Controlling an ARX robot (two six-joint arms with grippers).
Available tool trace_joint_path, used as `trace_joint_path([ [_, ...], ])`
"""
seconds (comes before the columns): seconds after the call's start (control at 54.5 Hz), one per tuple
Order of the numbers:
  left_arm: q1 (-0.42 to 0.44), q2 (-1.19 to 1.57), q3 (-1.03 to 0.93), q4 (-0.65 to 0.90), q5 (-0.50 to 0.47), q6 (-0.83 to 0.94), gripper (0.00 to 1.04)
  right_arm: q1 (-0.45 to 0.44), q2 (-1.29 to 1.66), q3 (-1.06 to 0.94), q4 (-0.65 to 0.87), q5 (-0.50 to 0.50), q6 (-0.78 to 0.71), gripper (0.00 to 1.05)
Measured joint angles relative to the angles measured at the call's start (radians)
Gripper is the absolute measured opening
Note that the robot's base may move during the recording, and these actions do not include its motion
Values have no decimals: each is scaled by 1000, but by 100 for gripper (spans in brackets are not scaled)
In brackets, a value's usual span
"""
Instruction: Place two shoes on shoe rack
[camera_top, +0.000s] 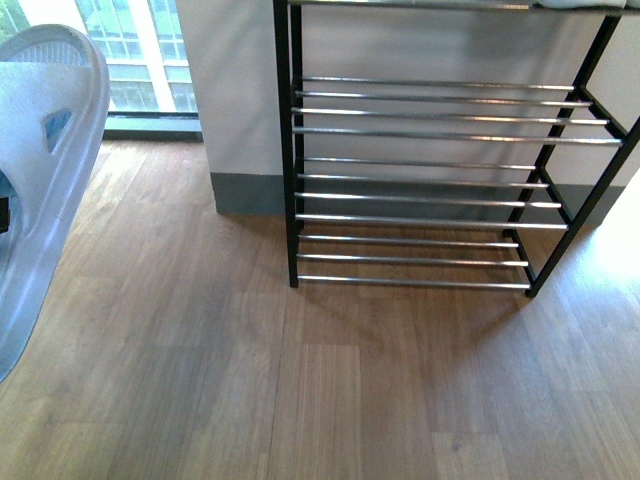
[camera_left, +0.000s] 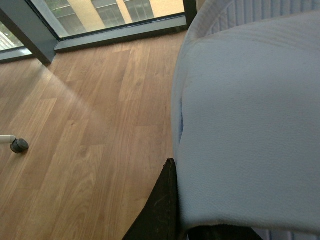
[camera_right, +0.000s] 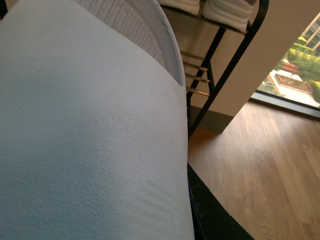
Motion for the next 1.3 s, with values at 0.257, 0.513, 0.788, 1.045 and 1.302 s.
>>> trace_joint_path([
  [0.257, -1, 0, 0, 0, 2, 0, 2, -1, 0, 0, 0, 2, 0, 2],
  [0.513, -1, -2, 0, 0, 0, 0, 2, 0, -1, 1, 0, 0, 0, 2],
  [0.788, 5, 0, 0, 0, -4, 0, 2, 2, 3, 2, 0, -5, 0, 2],
  [1.045, 5, 0, 0, 0, -1, 0, 2, 2, 4, 2, 0, -3, 0, 2],
  [1.302, 3, 0, 0, 0, -1, 0, 2, 2, 3, 2, 0, -3, 0, 2],
])
